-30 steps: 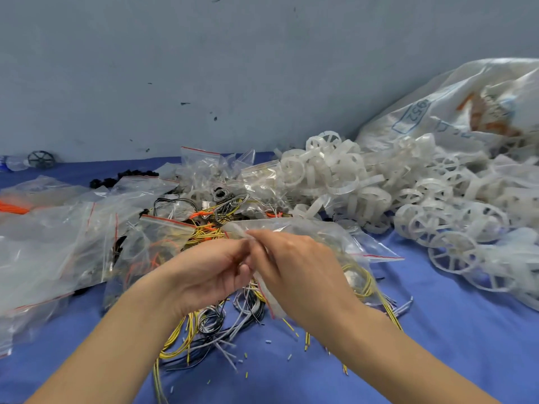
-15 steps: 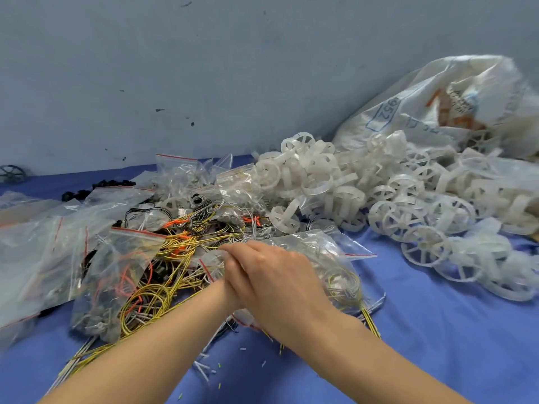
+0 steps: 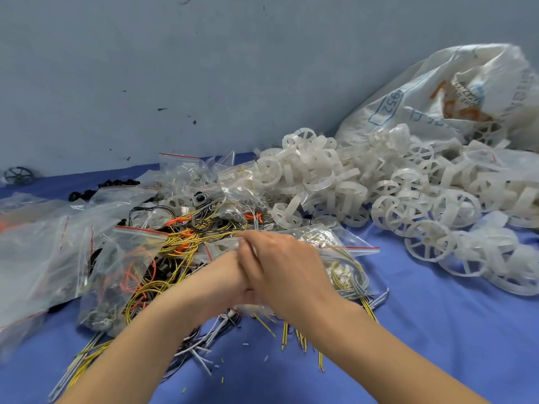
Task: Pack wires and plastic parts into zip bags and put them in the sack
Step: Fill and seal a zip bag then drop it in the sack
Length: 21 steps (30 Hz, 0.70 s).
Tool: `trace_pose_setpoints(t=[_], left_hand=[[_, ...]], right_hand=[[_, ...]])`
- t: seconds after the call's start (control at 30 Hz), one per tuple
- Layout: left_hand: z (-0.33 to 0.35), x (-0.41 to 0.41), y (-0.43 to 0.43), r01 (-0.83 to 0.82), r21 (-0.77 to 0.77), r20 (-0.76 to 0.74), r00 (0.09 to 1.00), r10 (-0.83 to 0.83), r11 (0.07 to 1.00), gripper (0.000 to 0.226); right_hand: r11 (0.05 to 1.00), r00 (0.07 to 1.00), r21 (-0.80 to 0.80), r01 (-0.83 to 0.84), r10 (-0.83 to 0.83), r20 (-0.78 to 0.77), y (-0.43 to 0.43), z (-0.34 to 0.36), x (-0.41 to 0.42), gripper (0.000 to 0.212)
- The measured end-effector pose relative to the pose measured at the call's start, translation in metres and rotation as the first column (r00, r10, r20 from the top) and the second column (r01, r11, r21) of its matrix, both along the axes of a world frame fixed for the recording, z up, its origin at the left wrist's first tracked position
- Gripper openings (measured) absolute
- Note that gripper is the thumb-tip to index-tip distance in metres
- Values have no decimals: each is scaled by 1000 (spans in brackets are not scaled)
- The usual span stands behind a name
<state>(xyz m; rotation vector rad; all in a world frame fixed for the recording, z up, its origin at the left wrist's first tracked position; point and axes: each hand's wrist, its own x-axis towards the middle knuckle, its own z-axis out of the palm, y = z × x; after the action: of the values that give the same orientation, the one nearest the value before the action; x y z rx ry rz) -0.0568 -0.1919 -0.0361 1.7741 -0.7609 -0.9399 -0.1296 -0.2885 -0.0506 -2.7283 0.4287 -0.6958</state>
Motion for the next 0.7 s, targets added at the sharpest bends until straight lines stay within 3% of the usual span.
trace_pose_setpoints(t=[0.1, 0.23, 0.37, 0.6, 0.7], left_hand=[[2, 14, 20, -44, -18, -109, 993, 41, 999, 31], [-10, 53, 52, -224, -2, 145, 964, 222, 975, 22], [-30, 80, 65, -340, -41, 505, 804, 313, 939, 19], [-18, 98, 37, -302, -198, 746, 571, 343, 933, 18], [-15, 120, 7, -350, 41, 905, 411, 114, 936, 30]], right_hand=[[999, 1000, -29, 13, -12, 24, -2, -6, 3, 29], [999, 1000, -41, 16, -16, 9, -6, -13, 8, 34], [998, 998, -42, -37, 35, -45, -12, -19, 16, 39], [995, 988, 14, -102, 102, -118, -17, -20, 23, 54], [995, 992, 38, -93, 96, -80, -21, -14, 23, 65]])
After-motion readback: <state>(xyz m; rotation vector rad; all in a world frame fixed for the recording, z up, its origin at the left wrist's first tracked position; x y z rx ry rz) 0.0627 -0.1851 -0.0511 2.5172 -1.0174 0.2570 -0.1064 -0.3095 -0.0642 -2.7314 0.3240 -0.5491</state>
